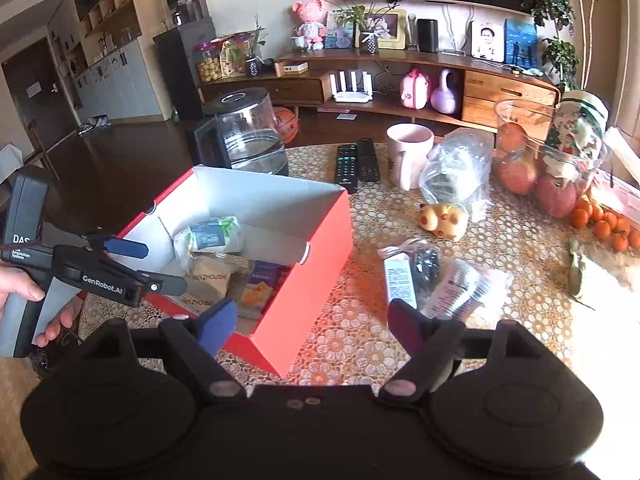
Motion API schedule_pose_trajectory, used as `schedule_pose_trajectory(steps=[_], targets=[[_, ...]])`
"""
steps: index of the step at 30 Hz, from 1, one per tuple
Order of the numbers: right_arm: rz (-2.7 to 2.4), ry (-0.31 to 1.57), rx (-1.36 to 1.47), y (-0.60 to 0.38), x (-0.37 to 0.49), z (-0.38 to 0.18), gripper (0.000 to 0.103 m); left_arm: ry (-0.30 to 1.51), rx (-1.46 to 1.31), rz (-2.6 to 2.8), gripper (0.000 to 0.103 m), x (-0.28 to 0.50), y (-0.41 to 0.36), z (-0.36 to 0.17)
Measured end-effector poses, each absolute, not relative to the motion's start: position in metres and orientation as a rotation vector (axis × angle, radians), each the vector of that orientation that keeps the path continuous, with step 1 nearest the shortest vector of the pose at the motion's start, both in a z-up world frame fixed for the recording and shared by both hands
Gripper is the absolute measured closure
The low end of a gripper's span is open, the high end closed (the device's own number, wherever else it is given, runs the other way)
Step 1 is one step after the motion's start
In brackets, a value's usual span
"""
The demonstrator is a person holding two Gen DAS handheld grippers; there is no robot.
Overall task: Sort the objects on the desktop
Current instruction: 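Move both grippers away from the box toward the packets on the table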
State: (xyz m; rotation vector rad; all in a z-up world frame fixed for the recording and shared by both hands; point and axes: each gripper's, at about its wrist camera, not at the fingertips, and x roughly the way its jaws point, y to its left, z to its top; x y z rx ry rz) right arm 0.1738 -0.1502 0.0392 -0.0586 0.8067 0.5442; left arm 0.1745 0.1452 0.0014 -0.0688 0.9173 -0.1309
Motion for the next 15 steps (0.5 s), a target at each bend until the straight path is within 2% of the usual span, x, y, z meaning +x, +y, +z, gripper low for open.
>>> schedule_pose_trajectory(steps=[15], targets=[[0.382,0.836,-0.021,-0.230,0.161,0.020,0.020,0.860,-0.110,-0.160,0.000,0.161,0.104,0.019]])
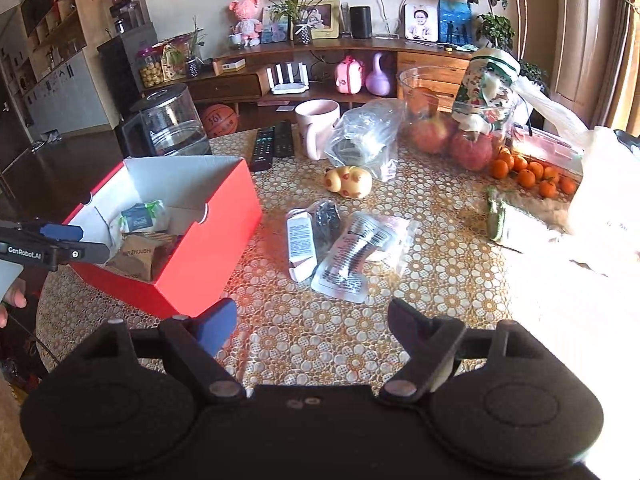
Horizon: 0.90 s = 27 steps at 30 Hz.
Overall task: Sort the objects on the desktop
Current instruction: 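Move both grippers away from the box toward the packets on the table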
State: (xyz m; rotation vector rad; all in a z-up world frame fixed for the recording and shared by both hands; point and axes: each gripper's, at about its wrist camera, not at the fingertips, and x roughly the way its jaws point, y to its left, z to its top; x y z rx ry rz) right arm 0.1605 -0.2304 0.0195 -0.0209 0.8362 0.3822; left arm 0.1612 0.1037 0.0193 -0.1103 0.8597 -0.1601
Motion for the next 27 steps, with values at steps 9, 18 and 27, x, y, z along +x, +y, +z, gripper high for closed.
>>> schedule_pose_trajectory(steps=[9,18,27], targets=[[0.332,0.860,0.049,-0.252,0.178,0.017,0.021,0.879,-0.100,-0.267,0.000,0.165,0.053,0.024],[0.303,0.876,0.120,-0.261,0.202,0.016,0.021,0.907,-0.094,-0.364,0.000,0.183,-0.004,0.029],[0.275,0.915,0.212,-0.264,0.231,0.008,0.022,0.945,-0.110,-0.327,0.000,0.217,-0.039,0.021]])
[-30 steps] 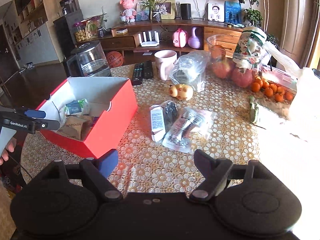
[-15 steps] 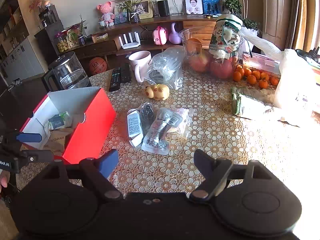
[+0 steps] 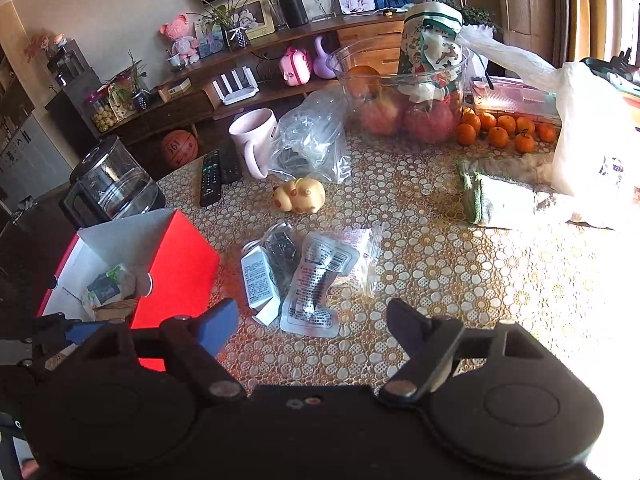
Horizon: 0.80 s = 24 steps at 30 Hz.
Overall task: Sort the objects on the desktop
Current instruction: 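Move both grippers away from the box toward the packets on the table, then grasp the clear barcode sachet with the right gripper while the left grasps the white medicine box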
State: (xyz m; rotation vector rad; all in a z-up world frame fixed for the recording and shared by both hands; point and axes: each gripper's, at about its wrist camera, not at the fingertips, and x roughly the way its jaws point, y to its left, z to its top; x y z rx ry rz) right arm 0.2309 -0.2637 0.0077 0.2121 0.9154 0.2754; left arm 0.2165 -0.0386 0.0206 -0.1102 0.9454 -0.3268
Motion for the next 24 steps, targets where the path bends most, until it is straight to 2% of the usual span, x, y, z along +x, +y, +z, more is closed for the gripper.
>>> schedule_pose_trajectory(steps=[10,24], targets=[[0.254,0.953,0.269,-0.262,0.259,-0.010,0.025,0.951,-0.116,-0.260,0.000,0.247,-0.053,0.000],[0.247,1.054,0.395,-0.269,0.300,-0.045,0.040,0.986,-0.141,-0.220,0.001,0.287,-0.060,-0.029]])
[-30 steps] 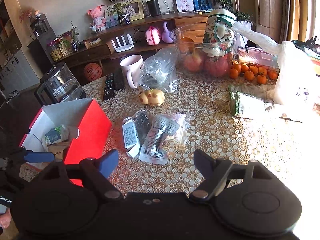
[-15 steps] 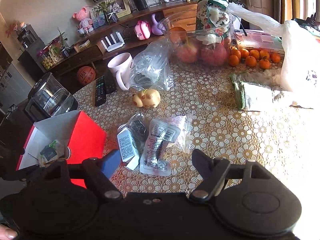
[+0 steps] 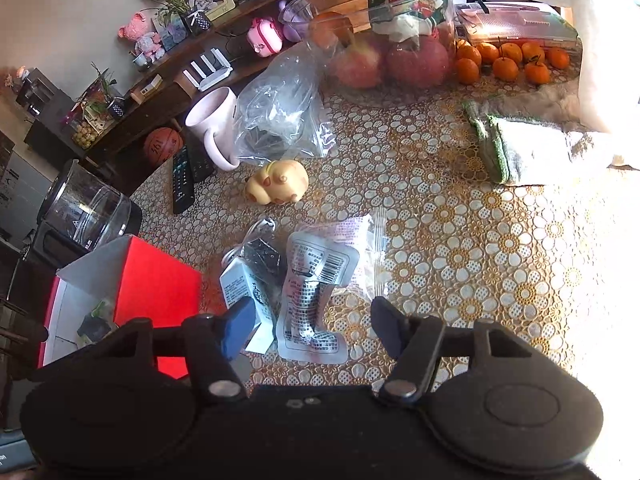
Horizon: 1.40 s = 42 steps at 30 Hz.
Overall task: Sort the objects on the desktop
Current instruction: 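Grasp the clear barcode sachet with the right gripper while the left grasps the white medicine box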
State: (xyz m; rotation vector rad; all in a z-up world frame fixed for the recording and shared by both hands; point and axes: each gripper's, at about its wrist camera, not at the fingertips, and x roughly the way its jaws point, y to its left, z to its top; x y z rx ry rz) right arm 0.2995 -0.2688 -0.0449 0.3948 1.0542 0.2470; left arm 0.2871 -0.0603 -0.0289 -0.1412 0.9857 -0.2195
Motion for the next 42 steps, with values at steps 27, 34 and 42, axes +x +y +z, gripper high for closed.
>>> schedule_pose_trajectory(steps=[27,34,42], targets=[[0.278,1.149,0.516,-0.271,0.329,-0.084,0.061,0.888,-0.235,-0.051,0.042,0.293,-0.070,-0.058],[0.289,1.165,0.539,-0.261,0.338,-0.094,0.061,0.905,-0.232,-0.030,0.042,0.300,-0.067,-0.076],[0.291,1.182,0.524,-0.250,0.344,-0.107,0.068,0.926,-0.264,-0.003,0.042,0.312,-0.056,-0.094]])
